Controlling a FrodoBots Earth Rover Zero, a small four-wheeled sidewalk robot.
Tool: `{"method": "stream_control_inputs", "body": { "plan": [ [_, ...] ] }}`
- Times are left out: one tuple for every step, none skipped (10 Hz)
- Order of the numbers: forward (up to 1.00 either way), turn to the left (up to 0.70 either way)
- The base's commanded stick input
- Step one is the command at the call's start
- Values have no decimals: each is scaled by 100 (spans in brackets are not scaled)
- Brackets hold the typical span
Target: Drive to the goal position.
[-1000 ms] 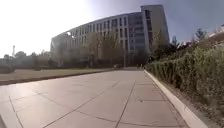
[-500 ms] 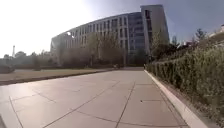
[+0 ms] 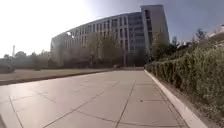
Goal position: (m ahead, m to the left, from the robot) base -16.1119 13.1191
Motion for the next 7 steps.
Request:
{"method": "stream_control_inputs", "body": {
  "plan": [
    [4, 0],
    [4, 0],
    [4, 0],
    [4, 0],
    [4, 0],
    [4, 0],
    [4, 0]
  ]
}}
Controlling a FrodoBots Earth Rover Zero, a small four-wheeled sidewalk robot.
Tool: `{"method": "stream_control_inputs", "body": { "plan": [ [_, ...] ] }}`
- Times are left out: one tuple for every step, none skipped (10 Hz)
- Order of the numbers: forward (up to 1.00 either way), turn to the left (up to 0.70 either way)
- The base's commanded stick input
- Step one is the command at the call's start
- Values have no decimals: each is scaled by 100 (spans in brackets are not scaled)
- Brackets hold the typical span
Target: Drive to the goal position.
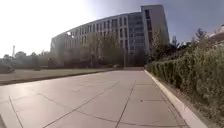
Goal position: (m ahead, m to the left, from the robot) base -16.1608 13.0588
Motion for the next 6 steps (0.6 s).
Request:
{"method": "stream_control_inputs", "body": {
  "plan": [
    [4, 0],
    [4, 0],
    [4, 0],
    [4, 0],
    [4, 0],
    [4, 0]
  ]
}}
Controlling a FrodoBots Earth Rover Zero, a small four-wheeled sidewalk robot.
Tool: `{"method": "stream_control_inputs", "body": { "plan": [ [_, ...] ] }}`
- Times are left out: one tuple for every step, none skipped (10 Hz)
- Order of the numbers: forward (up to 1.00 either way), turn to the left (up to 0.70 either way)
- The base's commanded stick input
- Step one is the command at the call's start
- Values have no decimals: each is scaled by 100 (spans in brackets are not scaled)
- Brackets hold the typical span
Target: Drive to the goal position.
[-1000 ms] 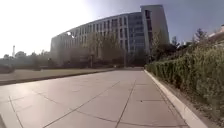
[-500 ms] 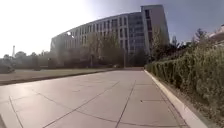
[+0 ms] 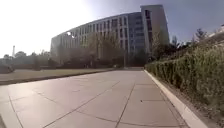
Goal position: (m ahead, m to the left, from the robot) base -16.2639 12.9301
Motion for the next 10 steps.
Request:
{"method": "stream_control_inputs", "body": {
  "plan": [
    [4, 0],
    [4, 0],
    [4, 0],
    [4, 0],
    [4, 0],
    [4, 0],
    [4, 0],
    [4, 0],
    [4, 0],
    [4, 0]
  ]
}}
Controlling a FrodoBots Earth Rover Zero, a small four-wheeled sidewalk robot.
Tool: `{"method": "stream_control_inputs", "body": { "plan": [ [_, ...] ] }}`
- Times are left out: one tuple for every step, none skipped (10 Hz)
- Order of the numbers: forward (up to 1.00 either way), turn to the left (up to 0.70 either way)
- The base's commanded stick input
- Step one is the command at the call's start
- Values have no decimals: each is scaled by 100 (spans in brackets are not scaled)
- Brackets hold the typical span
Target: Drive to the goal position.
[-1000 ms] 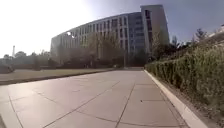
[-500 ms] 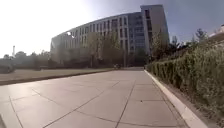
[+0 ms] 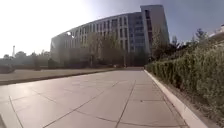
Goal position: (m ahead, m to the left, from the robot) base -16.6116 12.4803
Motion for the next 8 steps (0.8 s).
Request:
{"method": "stream_control_inputs", "body": {
  "plan": [
    [4, 0],
    [4, 0],
    [4, 0],
    [4, 0],
    [4, 0],
    [4, 0],
    [4, 0],
    [4, 0]
  ]
}}
